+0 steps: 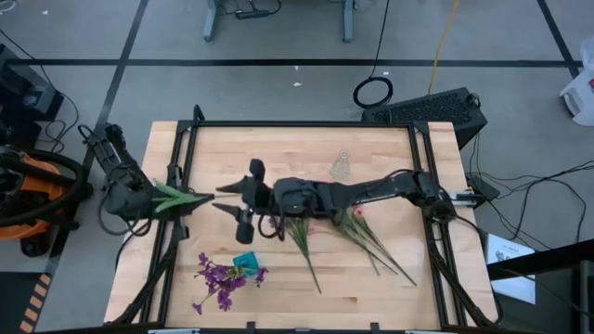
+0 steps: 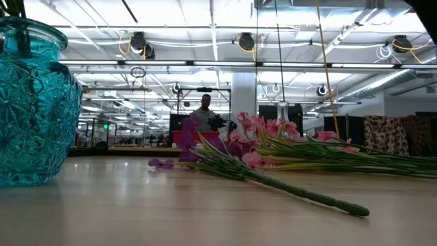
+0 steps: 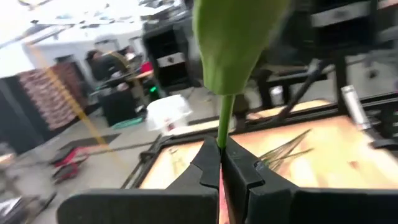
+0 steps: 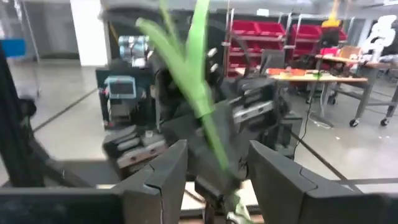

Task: Sort flowers into vase by color
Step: Put the black tulip into the the blue vase

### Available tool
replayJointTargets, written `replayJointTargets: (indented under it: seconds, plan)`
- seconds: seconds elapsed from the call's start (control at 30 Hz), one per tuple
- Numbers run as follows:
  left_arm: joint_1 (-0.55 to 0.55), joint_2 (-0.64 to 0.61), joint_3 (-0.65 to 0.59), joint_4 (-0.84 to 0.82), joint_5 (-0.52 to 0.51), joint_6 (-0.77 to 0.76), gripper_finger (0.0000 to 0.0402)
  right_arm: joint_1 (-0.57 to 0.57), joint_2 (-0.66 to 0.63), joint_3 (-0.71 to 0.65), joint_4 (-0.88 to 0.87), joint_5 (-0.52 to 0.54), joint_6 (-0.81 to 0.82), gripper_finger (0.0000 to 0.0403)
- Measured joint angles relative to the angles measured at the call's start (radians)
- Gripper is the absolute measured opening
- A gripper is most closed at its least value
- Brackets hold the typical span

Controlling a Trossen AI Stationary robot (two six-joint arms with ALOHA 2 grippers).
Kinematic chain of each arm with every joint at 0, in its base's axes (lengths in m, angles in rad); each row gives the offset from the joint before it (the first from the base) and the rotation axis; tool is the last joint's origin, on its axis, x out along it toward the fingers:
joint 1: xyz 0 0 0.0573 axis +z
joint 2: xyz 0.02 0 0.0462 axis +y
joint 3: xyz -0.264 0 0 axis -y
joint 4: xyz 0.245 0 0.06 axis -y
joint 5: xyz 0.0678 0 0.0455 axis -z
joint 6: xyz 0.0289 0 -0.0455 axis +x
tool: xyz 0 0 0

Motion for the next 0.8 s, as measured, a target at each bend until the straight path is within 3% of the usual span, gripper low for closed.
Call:
replayJointTargets:
  seconds: [0.27, 0.47, 0.8]
  plan:
    - [0.097, 0.004, 0.0, -0.148, 0.002, -0.165, 0.0002, -0.032, 0.053, 0.0, 0.001, -0.057, -0.167, 0.016]
    - [0.147, 0.015, 0.0, -0.25, 0.015, -0.246, 0.0001, -0.053, 0.089, -0.001, 0.059, -0.056, -0.173, 0.016]
    - [0.2, 0.055, 0.0, -0.26, 0.09, -0.247, 0.0001, -0.081, 0.13, -0.001, 0.12, -0.097, -0.158, 0.0158]
